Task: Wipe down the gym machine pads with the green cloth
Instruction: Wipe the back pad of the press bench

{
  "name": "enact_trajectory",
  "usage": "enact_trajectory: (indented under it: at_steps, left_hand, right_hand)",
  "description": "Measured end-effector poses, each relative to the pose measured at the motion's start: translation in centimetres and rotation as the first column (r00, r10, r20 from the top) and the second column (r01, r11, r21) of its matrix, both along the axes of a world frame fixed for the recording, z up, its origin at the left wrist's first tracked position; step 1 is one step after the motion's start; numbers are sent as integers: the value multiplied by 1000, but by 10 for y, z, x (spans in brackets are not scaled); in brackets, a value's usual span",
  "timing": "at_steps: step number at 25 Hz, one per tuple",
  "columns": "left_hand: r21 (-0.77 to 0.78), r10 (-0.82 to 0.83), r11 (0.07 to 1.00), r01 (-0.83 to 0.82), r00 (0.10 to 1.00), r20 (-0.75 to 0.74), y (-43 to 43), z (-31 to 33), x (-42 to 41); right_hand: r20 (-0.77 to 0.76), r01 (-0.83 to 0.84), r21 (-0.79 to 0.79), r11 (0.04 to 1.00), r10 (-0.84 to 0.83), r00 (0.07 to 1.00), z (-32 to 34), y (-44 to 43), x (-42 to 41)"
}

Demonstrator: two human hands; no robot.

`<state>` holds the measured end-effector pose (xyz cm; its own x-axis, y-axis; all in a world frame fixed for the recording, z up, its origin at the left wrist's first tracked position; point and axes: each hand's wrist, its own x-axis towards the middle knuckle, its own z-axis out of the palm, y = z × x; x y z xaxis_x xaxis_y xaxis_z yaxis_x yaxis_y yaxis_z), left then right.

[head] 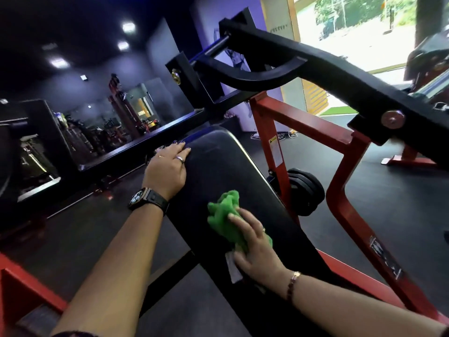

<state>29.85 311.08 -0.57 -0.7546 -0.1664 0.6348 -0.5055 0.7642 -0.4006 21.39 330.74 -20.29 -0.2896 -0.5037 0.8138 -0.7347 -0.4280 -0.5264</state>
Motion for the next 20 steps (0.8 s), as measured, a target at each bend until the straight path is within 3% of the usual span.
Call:
enact_trajectory:
  at_steps: [1, 2, 4, 6, 8, 9, 11, 12, 14, 16, 20]
  left_hand:
    - [2, -3, 1000, 3, 1000, -11, 6, -7, 0]
    - [22, -11, 1000, 12, 1000, -9, 14, -15, 0]
    - [122, -70, 990, 66, 997, 24, 34, -35, 0]
    - [333, -157, 930, 156, 987, -22, 56, -53, -4]
    - [601, -193, 742, 298, 953, -235, 80, -67, -11]
    - [711, -148, 594, 377, 919, -364, 95, -67, -16]
    - [823, 4, 248, 511, 849, -528, 128, -64, -27]
    - [821, 47, 151, 550, 826, -562, 141, -64, -31]
    - [795, 54, 169, 583, 800, -598, 159, -66, -37]
    - [751, 127, 188, 633, 742, -658, 166, -67, -39]
    - [697, 207, 134, 704, 668, -714, 178, -68, -36]
  right_hand:
    - [236, -38, -9, 999, 39, 971, 26, -3, 4]
    - [359, -38, -8, 999, 38, 933, 48, -6, 4]
    - [431, -16, 26, 1000, 4, 902, 76, -8, -8]
    - [382, -19, 78, 997, -12, 924, 85, -8, -20]
    - [269, -6, 183, 983, -44, 962, 83, -7, -29]
    - [205, 19, 234, 972, -68, 976, 82, -5, -31]
    - [103, 76, 328, 941, -116, 988, 81, 1, -33]
    - [63, 92, 372, 924, -124, 990, 82, 5, -34]
    - [-5, 82, 411, 908, -88, 996, 82, 17, -37]
    - [-20, 54, 334, 941, -50, 999, 84, 32, -39]
    - [242, 168, 81, 982, -183, 953, 87, 58, -50]
